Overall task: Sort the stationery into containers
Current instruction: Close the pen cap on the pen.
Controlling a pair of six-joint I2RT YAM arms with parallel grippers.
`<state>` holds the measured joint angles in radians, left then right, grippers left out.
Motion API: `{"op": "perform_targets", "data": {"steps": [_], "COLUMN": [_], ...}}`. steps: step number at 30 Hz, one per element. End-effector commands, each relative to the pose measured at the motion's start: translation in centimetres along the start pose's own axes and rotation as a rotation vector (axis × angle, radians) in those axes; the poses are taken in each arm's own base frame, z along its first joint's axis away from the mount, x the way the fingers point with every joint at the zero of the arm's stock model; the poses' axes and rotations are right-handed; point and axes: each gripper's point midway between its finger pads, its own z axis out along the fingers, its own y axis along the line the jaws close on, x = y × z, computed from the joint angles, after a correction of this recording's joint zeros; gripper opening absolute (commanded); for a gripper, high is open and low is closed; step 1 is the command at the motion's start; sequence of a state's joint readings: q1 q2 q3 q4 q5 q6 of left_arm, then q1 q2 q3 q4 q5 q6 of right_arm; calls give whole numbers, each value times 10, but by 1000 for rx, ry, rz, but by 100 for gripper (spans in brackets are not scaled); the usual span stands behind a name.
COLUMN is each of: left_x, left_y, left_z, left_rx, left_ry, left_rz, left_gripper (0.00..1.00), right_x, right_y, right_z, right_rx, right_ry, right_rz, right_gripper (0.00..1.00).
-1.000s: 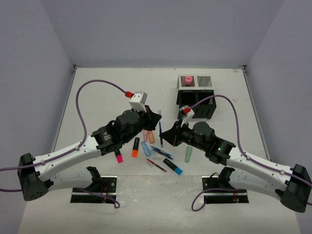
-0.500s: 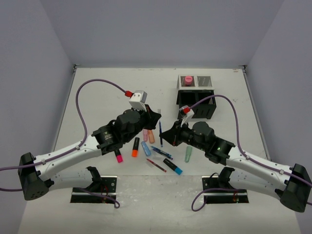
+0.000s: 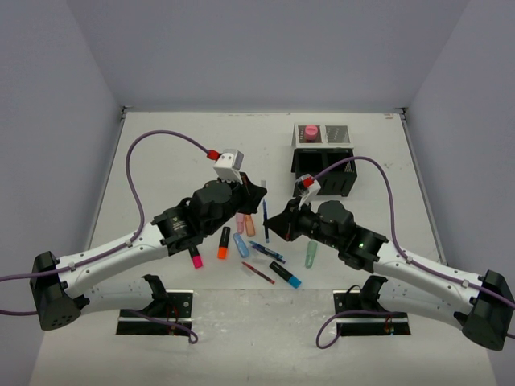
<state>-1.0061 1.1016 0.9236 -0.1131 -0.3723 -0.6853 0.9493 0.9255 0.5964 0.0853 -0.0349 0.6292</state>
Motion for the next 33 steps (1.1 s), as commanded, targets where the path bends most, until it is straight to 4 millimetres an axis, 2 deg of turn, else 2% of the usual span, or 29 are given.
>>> {"op": "perform_targets", "data": {"steps": [1, 12, 25, 33], "left_x": [-15, -8, -6, -7], "left_y": [-10, -8, -9, -11], "left_z": [2, 1, -1, -7], "left_rx": [33, 41, 54, 71], "left_ry": [-47, -33, -29, -31], "left_rz": [-3, -19, -30, -52], "left_gripper": [0, 0, 0, 0], "right_x": [-22, -30, -49, -84], "right_y": [12, 12, 14, 26], "right_z": [-5, -5, -3, -8], "right_rx": [-14, -2, 23, 36], "right_ry": [-64, -82, -129, -207], "right_rz": [-1, -24, -54, -93], "right_gripper": [0, 0, 0, 0]}}
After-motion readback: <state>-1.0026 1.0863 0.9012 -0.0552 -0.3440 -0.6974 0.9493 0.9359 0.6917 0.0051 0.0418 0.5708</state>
